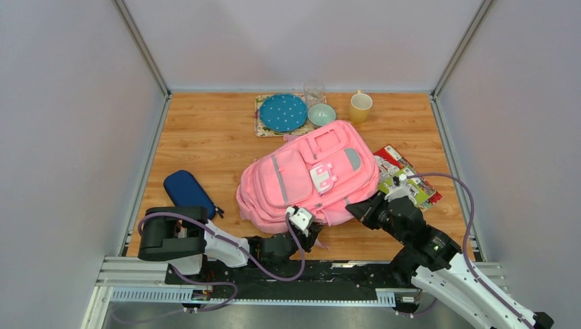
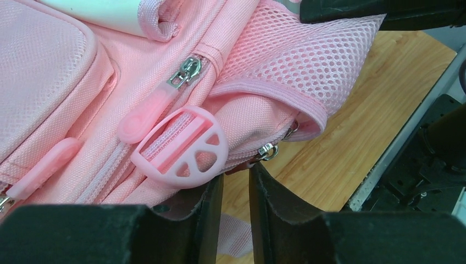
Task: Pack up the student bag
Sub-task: Unzip the student bag at the center of the board.
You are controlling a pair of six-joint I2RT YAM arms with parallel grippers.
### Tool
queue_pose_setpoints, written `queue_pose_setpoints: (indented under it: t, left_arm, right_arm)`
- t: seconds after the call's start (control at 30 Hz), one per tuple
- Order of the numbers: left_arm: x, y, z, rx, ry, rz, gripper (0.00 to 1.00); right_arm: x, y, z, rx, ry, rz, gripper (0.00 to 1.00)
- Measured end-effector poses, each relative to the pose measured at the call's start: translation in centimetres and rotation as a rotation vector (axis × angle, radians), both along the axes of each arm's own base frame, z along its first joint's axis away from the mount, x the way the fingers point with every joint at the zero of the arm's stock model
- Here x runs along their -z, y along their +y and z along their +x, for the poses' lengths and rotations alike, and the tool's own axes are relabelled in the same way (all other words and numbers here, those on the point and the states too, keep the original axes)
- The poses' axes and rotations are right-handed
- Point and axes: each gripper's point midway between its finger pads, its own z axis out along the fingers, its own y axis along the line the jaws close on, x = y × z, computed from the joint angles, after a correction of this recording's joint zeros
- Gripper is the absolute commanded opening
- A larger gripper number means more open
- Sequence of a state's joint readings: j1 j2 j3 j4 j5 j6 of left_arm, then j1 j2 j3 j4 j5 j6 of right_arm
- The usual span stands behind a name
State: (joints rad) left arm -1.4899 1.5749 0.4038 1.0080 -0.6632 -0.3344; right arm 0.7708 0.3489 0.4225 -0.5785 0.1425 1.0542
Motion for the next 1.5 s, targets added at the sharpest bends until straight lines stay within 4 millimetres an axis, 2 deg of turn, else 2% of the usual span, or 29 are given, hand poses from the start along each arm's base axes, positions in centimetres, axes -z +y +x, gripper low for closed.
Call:
queue_pose_setpoints:
  t: [0.13, 0.33, 0.47, 0.5, 0.63, 0.67, 0.93, 1.17, 1.5]
  left_arm:
    - [-0.2, 0.0, 0.2, -0.012, -0.003, -0.013, 0.41]
    - [-0.6, -0.2, 0.2, -0.013, -0.004, -0.034, 0.41]
    - [-0.6, -0.1, 0.3, -0.02, -0.005, -0.036, 0.31]
    - [-0.6, 0.0, 0.4, -0.025, -0.005, -0.036, 0.24]
    - [-0.8, -0.1, 0.3, -0.021, -0.005, -0.045, 0.1]
    - [-1.0, -0.2, 0.3, -0.019, -0.005, -0.053, 0.0]
    - [-1.3, 0.0, -0.2, 0.005, 0.017, -0.077, 0.0]
    - [-0.9, 1.9, -1.4, 0.043, 0.095, -0.084, 0.0]
    - [2.5, 6.2, -2.5, 0.019, 0.226, 0.099, 0.0]
  right_arm:
    - [-0.1, 0.0, -0.1, 0.001, 0.002, 0.009, 0.0]
    - [-0.2, 0.1, -0.1, -0.001, 0.004, 0.016, 0.0]
    - [-0.2, 0.1, -0.2, -0.003, 0.006, 0.018, 0.0]
    - [-0.2, 0.2, -0.2, -0.004, 0.006, 0.018, 0.0]
    - [-0.2, 0.4, -0.4, -0.019, 0.012, 0.024, 0.0]
    - [-0.2, 0.4, -0.4, -0.023, 0.014, 0.025, 0.0]
    - [0.0, 0.3, -0.5, -0.021, 0.016, 0.018, 0.0]
    - [0.5, -0.1, -0.4, -0.018, 0.004, -0.027, 0.0]
    - [2.4, -0.5, 0.2, -0.036, 0.032, -0.178, 0.0]
